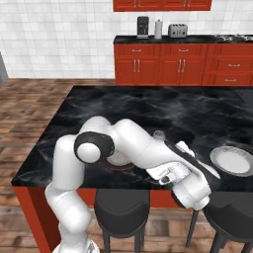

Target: Retrieve the wine glasses from the counter and place one next to each plate.

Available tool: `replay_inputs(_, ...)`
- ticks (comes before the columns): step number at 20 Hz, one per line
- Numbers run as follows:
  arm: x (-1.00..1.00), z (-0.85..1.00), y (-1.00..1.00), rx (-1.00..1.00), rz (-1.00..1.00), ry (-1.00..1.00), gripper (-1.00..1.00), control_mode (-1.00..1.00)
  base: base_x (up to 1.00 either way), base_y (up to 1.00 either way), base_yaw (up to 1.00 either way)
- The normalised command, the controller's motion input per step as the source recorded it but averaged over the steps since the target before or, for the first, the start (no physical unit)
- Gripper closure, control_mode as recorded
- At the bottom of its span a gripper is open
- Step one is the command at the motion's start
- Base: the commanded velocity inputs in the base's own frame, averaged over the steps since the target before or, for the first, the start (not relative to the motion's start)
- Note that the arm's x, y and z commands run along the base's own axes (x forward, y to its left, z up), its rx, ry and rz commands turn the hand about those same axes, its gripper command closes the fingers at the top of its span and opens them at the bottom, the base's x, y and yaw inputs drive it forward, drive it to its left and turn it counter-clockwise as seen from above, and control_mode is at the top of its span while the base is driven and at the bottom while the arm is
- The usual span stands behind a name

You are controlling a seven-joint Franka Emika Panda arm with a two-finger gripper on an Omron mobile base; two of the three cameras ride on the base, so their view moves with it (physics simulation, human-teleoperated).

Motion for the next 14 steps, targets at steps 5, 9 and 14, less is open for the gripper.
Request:
replay_inputs(5,-0.39,1.00,0.50,-0.06,0.00,-0.21,-1.00,-1.00,0.00,0.00,0.00)
replay_inputs(9,-0.54,1.00,0.51,-0.07,0.00,-0.20,-1.00,-1.00,0.00,0.00,0.00)
replay_inputs(14,-0.87,1.00,0.56,-0.13,0.00,-0.38,-1.00,-1.00,0.00,0.00,0.00)
